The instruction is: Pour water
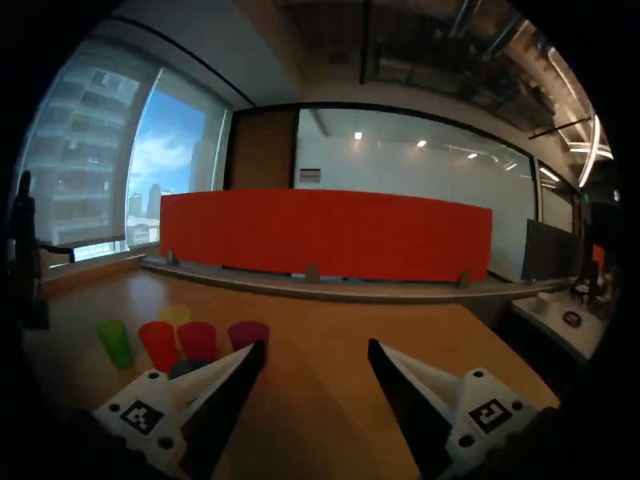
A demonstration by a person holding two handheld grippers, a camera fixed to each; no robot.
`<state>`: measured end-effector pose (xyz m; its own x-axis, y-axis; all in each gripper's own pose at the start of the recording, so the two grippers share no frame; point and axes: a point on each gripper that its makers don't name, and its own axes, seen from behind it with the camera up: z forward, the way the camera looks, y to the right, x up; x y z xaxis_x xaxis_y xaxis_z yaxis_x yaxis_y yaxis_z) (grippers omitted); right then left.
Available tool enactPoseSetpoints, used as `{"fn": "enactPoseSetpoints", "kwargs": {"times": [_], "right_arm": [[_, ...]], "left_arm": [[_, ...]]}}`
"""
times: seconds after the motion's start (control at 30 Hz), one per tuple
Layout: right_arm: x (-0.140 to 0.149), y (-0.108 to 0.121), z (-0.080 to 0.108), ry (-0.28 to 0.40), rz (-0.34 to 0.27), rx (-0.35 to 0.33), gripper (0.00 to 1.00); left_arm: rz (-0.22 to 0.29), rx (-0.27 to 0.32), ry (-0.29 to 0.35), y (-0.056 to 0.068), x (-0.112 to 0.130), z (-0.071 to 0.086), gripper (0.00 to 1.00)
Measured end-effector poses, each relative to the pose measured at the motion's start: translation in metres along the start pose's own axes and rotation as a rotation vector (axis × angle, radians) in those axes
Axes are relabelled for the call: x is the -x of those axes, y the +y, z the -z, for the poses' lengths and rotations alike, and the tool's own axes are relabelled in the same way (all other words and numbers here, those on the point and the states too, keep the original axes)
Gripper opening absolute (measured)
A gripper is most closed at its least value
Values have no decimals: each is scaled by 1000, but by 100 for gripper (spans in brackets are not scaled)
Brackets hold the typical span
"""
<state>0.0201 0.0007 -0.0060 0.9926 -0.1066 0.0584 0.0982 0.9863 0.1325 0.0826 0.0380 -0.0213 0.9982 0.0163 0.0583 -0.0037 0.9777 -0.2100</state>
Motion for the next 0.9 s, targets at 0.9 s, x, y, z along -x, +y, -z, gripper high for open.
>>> {"fn": "enactPoseSetpoints", "kwargs": {"times": [0.9], "right_arm": [[-13,11,0,35,-26,55,100]], "left_arm": [[20,-21,75,0,-22,-12,86]]}}
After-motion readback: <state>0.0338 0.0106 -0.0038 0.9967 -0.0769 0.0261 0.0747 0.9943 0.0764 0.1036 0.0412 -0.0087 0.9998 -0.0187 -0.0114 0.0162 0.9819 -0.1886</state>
